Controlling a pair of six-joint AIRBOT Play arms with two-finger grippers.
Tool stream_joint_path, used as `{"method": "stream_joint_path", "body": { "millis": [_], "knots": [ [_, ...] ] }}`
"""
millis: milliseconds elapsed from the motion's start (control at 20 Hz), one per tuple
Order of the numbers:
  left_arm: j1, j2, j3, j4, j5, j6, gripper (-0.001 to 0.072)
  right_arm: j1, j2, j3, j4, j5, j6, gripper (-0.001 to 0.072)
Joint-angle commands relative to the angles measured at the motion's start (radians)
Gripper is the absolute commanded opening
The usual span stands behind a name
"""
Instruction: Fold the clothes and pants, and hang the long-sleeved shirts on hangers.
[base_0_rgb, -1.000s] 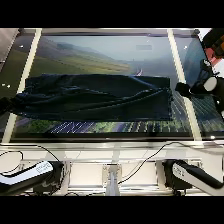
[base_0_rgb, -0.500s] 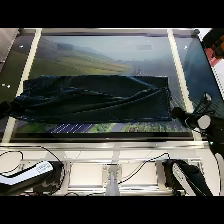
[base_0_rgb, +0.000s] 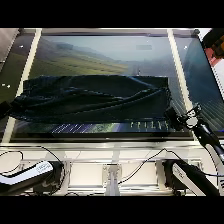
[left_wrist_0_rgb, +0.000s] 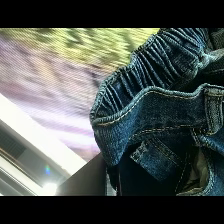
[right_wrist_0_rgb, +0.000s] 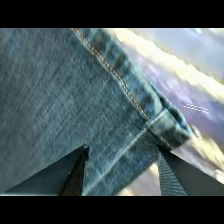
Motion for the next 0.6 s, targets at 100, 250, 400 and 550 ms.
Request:
{"method": "stream_joint_path", "body": {
  "millis": [100, 250, 400, 550],
  "knots": [
    [0.001, 0.0, 0.0, 0.0, 0.0, 0.0, 0.0047, 0.001, -0.037, -0.003, 0.05, -0.029, 0.107, 0.0453],
    [0.001, 0.0, 0.0, 0.0, 0.002, 0.0, 0.0047, 0.001, 0.018, -0.003, 0.036, 0.014, 0.051, 0.0451],
    [0.001, -0.005, 0.0, 0.0, 0.017, 0.0, 0.0047, 0.001, 0.114, -0.004, -0.044, 0.103, 0.047, 0.0433],
    [0.001, -0.017, 0.0, -0.001, 0.016, 0.0, 0.0047, 0.001, 0.137, -0.004, -0.079, 0.199, 0.052, 0.0434]
  ]
}}
